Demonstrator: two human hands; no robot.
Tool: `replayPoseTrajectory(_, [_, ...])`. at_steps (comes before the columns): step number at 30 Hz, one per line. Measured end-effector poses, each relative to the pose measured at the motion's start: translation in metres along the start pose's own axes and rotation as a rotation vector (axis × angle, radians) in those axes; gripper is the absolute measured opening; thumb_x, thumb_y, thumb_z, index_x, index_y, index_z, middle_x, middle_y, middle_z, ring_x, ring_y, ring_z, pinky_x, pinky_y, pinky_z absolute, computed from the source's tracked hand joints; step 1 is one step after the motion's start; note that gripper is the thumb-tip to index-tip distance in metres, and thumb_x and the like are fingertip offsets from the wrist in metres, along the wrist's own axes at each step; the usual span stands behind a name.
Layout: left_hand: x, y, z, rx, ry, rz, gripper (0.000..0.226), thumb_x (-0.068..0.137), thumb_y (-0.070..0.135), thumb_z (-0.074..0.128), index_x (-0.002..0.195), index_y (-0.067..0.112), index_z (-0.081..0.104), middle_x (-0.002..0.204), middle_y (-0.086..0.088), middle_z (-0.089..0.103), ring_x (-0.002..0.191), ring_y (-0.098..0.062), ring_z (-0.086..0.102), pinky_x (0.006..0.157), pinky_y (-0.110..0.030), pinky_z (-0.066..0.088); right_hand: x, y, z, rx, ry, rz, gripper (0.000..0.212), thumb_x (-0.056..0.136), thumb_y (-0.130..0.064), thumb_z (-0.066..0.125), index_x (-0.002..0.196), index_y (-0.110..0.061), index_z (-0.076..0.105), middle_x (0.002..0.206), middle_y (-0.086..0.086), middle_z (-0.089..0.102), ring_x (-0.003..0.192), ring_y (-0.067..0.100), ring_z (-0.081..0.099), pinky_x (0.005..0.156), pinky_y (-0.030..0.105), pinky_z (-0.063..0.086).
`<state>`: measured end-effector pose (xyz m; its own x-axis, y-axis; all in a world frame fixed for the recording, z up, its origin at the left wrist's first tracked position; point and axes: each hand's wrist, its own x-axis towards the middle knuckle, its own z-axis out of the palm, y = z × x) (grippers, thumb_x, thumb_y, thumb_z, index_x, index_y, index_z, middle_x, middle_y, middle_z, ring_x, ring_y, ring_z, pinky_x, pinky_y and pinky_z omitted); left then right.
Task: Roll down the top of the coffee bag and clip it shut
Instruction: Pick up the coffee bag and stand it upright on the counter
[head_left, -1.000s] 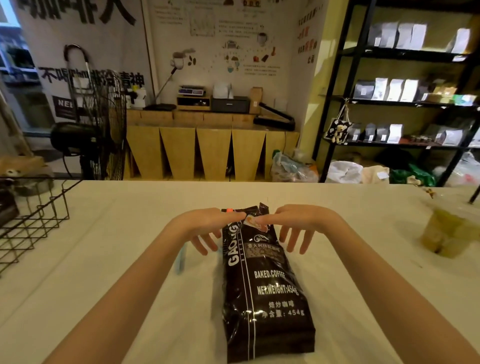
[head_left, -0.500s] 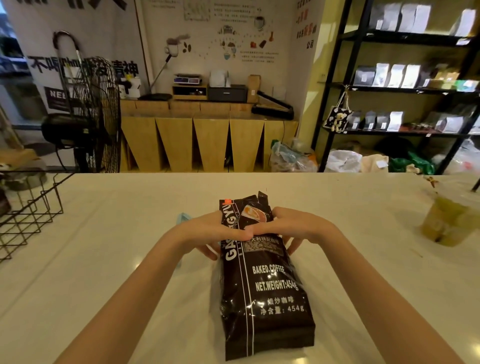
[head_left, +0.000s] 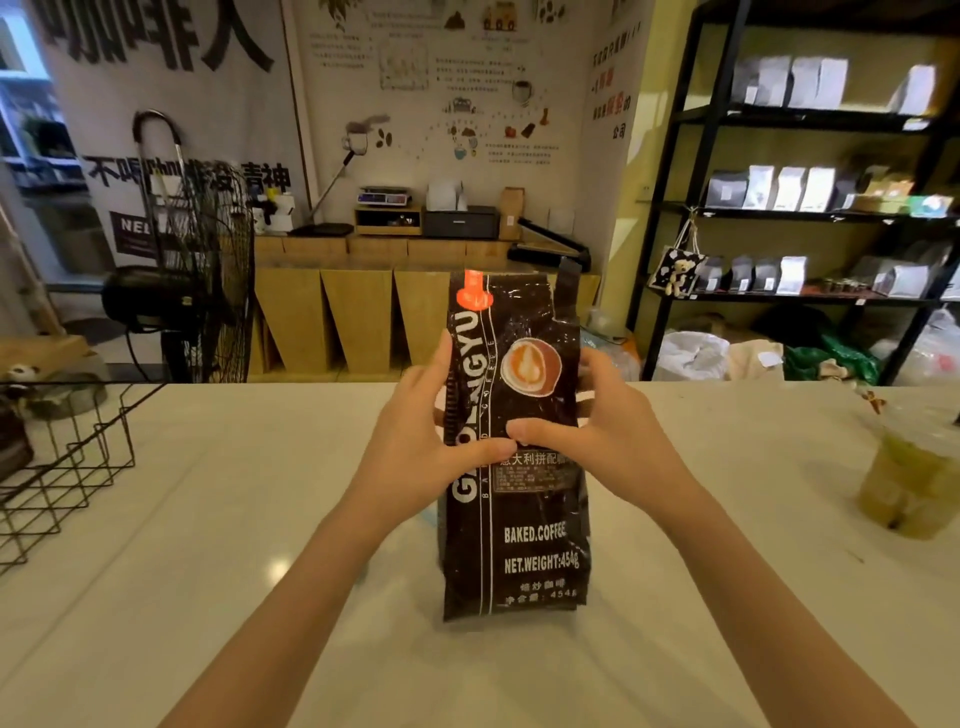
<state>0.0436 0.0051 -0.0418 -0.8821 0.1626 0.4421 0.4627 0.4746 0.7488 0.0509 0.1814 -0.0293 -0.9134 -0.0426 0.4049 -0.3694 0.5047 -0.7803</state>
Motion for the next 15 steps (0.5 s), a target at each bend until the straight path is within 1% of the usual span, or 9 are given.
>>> replayPoseTrajectory(1, [0.0, 0.001, 0.0, -0.006, 0.023, 0.033, 0.106, 0.062, 0.031, 0.078, 0.142, 0.035, 0.009, 0.117, 0.01, 0.041, 0.101, -0.009, 0.05, 0.085, -0.035, 0.051, 0.0, -0.002, 0.001, 0.01, 0.027, -0.022, 0.076, 0.061, -0.034, 0.081, 0.124, -0.025, 0.04, 0.093, -0.036, 0.043, 0.078, -0.026, 0.047, 0.064, -0.006, 0.038])
replayPoseTrajectory(3, [-0.001, 0.001, 0.0, 0.005, 0.044, 0.077, 0.105, 0.064, 0.028, 0.078, 0.142, 0.035, 0.008, 0.12, 0.01, 0.04, 0.106, -0.01, 0.049, 0.085, -0.033, 0.051, -0.001, -0.002, 0.002, 0.031, 0.048, -0.048, 0.077, 0.06, -0.031, 0.083, 0.123, -0.027, 0.039, 0.096, -0.034, 0.044, 0.082, -0.026, 0.048, 0.069, -0.005, 0.039])
replayPoseTrajectory(6, [-0.004, -0.005, 0.004, 0.029, 0.041, 0.087, 0.103, 0.065, 0.03, 0.077, 0.139, 0.039, 0.007, 0.13, 0.009, 0.04, 0.112, -0.009, 0.046, 0.09, -0.035, 0.05, -0.002, 0.0, 0.002, 0.064, 0.014, -0.039, 0.079, 0.059, -0.026, 0.084, 0.122, -0.027, 0.037, 0.098, -0.031, 0.048, 0.084, -0.029, 0.048, 0.068, -0.003, 0.042])
replayPoseTrajectory(8, [-0.007, -0.009, 0.006, 0.023, 0.031, 0.093, 0.101, 0.064, 0.031, 0.077, 0.135, 0.044, 0.007, 0.137, 0.007, 0.039, 0.113, -0.01, 0.048, 0.088, -0.034, 0.051, -0.003, 0.001, 0.002, 0.063, -0.008, -0.018, 0.082, 0.058, -0.026, 0.085, 0.123, -0.028, 0.035, 0.097, -0.032, 0.047, 0.082, -0.021, 0.053, 0.064, -0.002, 0.042])
replayPoseTrajectory(10, [-0.009, -0.011, 0.006, 0.018, 0.034, 0.083, 0.099, 0.064, 0.032, 0.077, 0.135, 0.043, 0.009, 0.14, 0.007, 0.039, 0.115, -0.012, 0.049, 0.086, -0.028, 0.049, -0.004, 0.002, 0.002, 0.037, -0.011, -0.007, 0.084, 0.058, -0.028, 0.084, 0.124, -0.028, 0.032, 0.096, -0.033, 0.044, 0.083, -0.015, 0.051, 0.063, 0.0, 0.044])
replayPoseTrajectory(11, [-0.01, -0.012, 0.006, 0.022, 0.04, 0.07, 0.098, 0.064, 0.032, 0.077, 0.137, 0.04, 0.012, 0.14, 0.008, 0.039, 0.116, -0.012, 0.048, 0.087, -0.027, 0.048, -0.004, 0.002, 0.002, 0.024, -0.009, -0.003, 0.085, 0.058, -0.029, 0.084, 0.125, -0.027, 0.031, 0.096, -0.033, 0.043, 0.085, -0.013, 0.049, 0.063, 0.003, 0.044])
replayPoseTrajectory(13, [-0.011, -0.013, 0.007, 0.024, 0.054, 0.04, 0.091, 0.064, 0.036, 0.076, 0.138, 0.033, 0.022, 0.136, 0.01, 0.041, 0.117, -0.011, 0.047, 0.093, -0.029, 0.045, -0.003, 0.003, 0.002, 0.019, -0.017, 0.012, 0.087, 0.058, -0.031, 0.084, 0.126, -0.026, 0.031, 0.097, -0.031, 0.043, 0.089, -0.005, 0.051, 0.067, 0.007, 0.042])
replayPoseTrajectory(15, [-0.014, -0.012, 0.008, -0.054, 0.058, -0.026, 0.075, 0.067, 0.042, 0.071, 0.131, 0.028, 0.035, 0.128, 0.013, 0.047, 0.115, -0.008, 0.047, 0.095, -0.03, 0.043, -0.002, 0.005, 0.001, 0.021, -0.035, 0.033, 0.086, 0.058, -0.034, 0.083, 0.127, -0.025, 0.031, 0.101, -0.023, 0.047, 0.096, 0.002, 0.05, 0.07, 0.008, 0.04])
